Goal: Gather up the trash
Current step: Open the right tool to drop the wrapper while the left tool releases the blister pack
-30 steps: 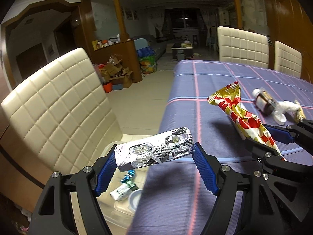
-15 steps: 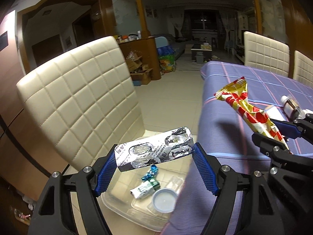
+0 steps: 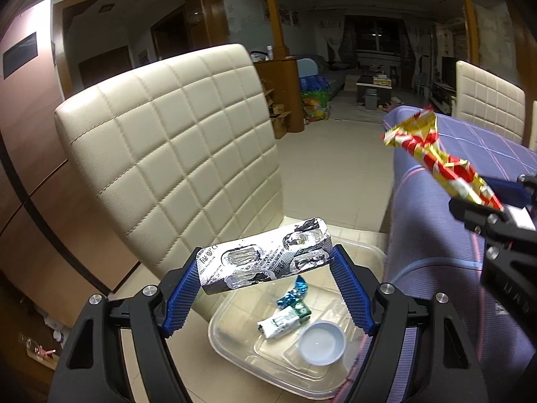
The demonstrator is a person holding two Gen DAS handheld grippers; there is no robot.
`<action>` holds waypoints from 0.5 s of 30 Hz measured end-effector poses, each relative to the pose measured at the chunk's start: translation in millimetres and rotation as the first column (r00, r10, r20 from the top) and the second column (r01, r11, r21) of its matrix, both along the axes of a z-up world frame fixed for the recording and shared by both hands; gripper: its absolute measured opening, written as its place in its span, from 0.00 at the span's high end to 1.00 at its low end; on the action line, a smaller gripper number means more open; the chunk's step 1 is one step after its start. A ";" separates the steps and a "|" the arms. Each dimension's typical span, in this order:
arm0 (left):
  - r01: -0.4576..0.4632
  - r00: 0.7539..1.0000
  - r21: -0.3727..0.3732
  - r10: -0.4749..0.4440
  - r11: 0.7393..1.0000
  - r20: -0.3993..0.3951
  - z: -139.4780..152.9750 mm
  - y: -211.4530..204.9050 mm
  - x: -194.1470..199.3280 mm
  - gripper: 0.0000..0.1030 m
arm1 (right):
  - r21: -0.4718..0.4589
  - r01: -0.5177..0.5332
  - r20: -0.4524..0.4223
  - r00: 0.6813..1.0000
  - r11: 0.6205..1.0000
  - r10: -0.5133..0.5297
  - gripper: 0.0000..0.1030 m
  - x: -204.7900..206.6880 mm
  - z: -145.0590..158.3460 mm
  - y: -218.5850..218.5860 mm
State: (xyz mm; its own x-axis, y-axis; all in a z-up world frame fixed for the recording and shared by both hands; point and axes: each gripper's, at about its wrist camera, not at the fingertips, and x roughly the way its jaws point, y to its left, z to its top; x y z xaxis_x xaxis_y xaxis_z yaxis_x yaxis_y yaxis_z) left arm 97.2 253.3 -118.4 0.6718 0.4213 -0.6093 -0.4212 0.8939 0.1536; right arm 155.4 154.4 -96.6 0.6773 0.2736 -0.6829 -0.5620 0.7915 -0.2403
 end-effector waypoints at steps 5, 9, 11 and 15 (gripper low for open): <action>-0.026 1.000 0.000 0.026 1.000 -0.008 -3.9 13.1 -1.7 0.29 | -0.002 -0.007 0.017 1.000 1.000 0.007 0.65 3.7 7.1 15.1; -0.044 0.999 0.004 0.044 0.999 -0.013 -6.7 20.9 -4.5 0.29 | -0.012 0.017 0.044 0.999 1.000 -0.016 0.20 7.2 10.4 21.0; -0.052 0.999 0.004 0.052 0.999 -0.015 -7.6 24.3 -5.7 0.29 | -0.006 0.020 0.091 0.996 1.000 -0.020 0.20 4.7 14.3 22.7; -0.064 0.998 -0.001 0.064 0.998 -0.025 -10.8 31.2 -6.4 0.29 | -0.015 0.016 0.114 0.993 1.000 -0.014 0.20 2.5 14.7 26.2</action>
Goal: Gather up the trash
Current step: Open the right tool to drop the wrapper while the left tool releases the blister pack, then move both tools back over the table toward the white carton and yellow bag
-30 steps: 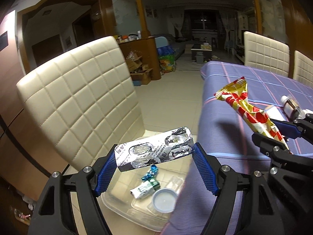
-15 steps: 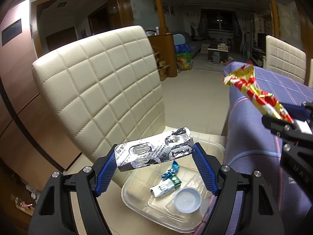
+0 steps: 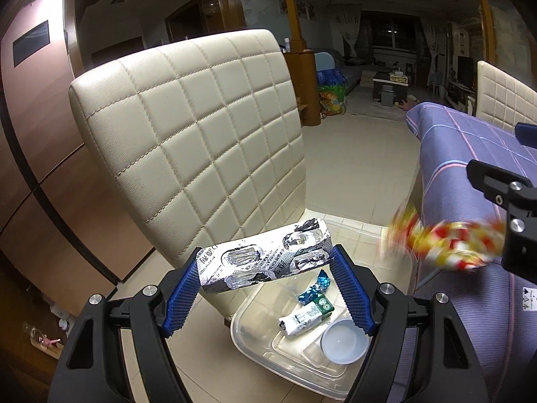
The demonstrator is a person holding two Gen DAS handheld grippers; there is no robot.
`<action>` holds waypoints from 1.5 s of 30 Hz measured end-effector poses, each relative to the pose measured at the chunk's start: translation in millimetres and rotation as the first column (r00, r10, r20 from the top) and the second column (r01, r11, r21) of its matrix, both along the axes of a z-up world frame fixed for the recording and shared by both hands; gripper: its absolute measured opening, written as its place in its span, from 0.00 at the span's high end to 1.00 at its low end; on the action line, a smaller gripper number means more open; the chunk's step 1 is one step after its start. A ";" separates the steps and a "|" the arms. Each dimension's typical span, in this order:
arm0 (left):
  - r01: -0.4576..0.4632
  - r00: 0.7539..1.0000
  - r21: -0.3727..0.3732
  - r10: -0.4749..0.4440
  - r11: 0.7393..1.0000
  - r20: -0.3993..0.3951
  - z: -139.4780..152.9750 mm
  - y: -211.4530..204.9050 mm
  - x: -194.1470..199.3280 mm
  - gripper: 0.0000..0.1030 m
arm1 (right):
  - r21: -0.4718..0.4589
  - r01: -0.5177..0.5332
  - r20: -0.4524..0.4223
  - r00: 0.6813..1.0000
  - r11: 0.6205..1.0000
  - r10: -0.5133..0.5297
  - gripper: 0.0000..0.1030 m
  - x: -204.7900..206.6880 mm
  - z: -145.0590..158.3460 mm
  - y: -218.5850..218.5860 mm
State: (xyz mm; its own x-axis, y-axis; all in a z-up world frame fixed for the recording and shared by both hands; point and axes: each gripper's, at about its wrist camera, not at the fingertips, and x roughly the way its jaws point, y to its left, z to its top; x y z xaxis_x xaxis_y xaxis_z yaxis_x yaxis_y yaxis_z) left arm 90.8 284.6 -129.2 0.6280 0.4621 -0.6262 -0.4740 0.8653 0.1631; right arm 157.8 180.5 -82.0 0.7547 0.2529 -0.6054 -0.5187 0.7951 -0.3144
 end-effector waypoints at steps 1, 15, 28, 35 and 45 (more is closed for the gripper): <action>-0.001 1.000 -0.002 0.001 1.000 -0.003 -0.9 1.0 0.0 0.29 | -0.005 -0.002 0.003 1.000 1.000 0.002 0.20 -1.3 -1.6 0.7; 0.023 1.000 0.003 -0.023 1.000 -0.012 -2.4 -7.6 6.3 0.29 | -0.014 0.009 -0.002 1.000 1.000 -0.009 0.19 -1.6 -9.0 -5.6; 0.053 0.998 0.002 -0.053 0.999 -0.026 -3.9 -19.5 17.4 0.29 | 0.010 0.052 -0.034 0.998 0.999 -0.052 0.15 9.4 -11.1 -23.6; 0.071 0.997 -0.059 -0.073 0.996 -0.019 -5.8 -20.2 22.8 0.27 | 0.017 0.058 -0.023 0.998 0.998 -0.057 0.13 9.7 -7.7 -30.4; 0.093 0.995 -0.032 -0.094 0.995 -0.027 -9.9 -30.8 25.0 0.13 | 0.024 0.067 -0.032 0.997 0.997 -0.067 0.13 11.8 -9.9 -37.2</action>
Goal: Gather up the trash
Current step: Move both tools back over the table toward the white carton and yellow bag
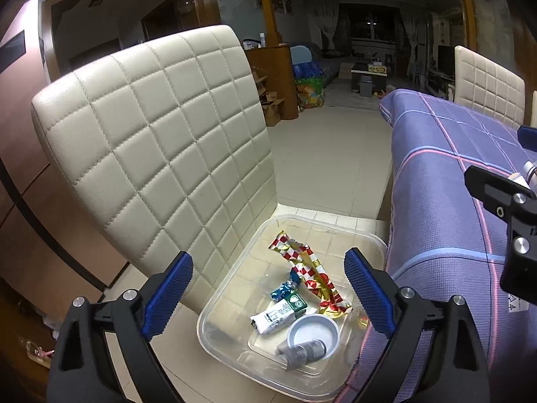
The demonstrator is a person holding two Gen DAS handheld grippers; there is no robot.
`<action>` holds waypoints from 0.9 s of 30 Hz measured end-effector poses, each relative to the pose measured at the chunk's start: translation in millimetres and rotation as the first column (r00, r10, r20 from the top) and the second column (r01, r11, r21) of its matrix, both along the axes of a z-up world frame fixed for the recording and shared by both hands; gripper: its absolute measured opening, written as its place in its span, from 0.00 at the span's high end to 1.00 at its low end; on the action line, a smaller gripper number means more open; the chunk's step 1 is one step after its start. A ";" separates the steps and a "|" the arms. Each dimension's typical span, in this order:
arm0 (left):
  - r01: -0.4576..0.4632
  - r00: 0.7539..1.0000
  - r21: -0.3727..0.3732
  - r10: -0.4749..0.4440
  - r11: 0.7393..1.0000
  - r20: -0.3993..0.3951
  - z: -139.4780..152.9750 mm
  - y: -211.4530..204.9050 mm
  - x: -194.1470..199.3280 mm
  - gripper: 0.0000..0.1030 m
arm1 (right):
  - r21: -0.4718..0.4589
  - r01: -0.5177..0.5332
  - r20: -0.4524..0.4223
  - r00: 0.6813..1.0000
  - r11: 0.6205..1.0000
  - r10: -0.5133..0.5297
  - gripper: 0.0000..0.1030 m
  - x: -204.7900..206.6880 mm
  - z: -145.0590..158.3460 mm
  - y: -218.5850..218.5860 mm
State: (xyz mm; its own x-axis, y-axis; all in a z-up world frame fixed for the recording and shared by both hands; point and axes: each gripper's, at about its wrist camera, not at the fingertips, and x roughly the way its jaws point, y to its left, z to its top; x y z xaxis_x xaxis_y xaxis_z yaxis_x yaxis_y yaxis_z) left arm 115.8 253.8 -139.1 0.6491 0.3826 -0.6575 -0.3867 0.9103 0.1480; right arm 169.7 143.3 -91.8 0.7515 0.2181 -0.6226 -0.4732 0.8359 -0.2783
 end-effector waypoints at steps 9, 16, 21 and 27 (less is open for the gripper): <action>-0.017 1.000 -0.031 0.016 0.999 -0.023 -4.4 5.2 -0.6 0.13 | 0.007 0.016 -0.010 1.000 1.000 -0.016 0.13 2.1 -3.2 -8.5; 0.002 0.999 -0.025 -0.003 1.000 -0.035 -1.2 -5.5 0.9 0.13 | 0.012 0.038 -0.009 0.999 0.999 -0.038 0.13 2.0 -7.1 -26.1; 0.076 0.997 -0.019 -0.076 0.997 -0.020 10.7 -40.0 10.7 0.13 | 0.012 0.084 0.017 0.996 0.996 -0.084 0.13 4.7 -4.6 -54.3; 0.181 0.983 -0.049 -0.182 0.982 -0.009 21.3 -93.8 27.3 0.13 | 0.027 0.188 0.055 0.980 0.982 -0.189 0.13 12.3 2.1 -118.1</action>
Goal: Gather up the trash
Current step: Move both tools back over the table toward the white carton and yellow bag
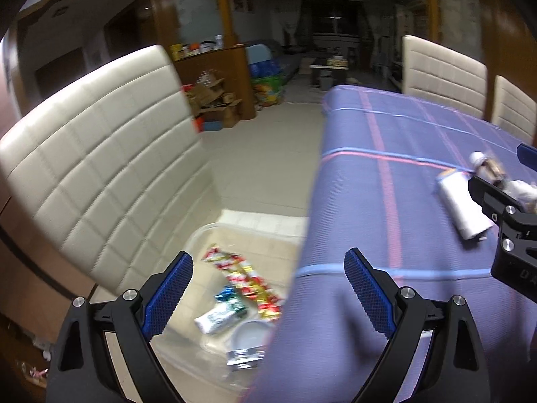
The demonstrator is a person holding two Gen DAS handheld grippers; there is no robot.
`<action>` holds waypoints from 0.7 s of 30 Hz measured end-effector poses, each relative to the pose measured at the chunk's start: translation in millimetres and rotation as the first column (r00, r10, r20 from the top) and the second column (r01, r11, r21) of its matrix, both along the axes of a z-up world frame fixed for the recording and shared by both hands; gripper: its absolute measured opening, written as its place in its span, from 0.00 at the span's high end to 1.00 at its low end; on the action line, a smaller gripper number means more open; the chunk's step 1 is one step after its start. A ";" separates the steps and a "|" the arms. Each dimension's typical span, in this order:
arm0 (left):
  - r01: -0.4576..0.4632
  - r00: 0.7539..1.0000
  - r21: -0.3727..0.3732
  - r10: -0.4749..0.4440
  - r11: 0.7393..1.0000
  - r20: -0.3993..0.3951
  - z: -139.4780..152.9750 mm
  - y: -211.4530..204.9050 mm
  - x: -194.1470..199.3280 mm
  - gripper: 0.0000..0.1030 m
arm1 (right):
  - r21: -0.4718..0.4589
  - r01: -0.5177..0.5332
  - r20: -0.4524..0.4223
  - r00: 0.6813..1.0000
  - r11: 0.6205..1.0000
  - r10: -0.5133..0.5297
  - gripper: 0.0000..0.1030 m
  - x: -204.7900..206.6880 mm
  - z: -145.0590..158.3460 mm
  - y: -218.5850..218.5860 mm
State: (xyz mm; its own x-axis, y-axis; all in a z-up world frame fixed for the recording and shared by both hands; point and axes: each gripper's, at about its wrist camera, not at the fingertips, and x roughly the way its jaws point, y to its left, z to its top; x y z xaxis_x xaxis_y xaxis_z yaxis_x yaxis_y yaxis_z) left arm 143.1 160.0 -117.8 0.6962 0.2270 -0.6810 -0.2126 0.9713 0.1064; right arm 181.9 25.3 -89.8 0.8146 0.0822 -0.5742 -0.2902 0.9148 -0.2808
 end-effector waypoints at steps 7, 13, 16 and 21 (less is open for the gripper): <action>0.148 0.989 -0.048 -0.148 0.988 0.004 5.4 -68.4 19.5 0.13 | 0.010 0.177 -0.002 0.984 0.984 -0.177 0.13 12.7 -5.3 -92.1; 0.248 0.969 -0.047 -0.249 0.968 -0.012 2.9 -126.7 35.8 0.13 | 0.036 0.300 -0.053 0.953 0.953 -0.298 0.15 24.1 -19.0 -161.0; 0.253 0.967 -0.020 -0.253 0.967 -0.040 -2.8 -148.2 47.1 0.13 | 0.068 0.333 -0.084 0.941 0.940 -0.328 0.19 27.7 -22.9 -184.0; 0.234 0.968 -0.010 -0.234 0.972 -0.093 -16.3 -159.6 62.2 0.13 | 0.066 0.331 -0.097 0.941 0.941 -0.324 0.25 38.4 -28.1 -196.3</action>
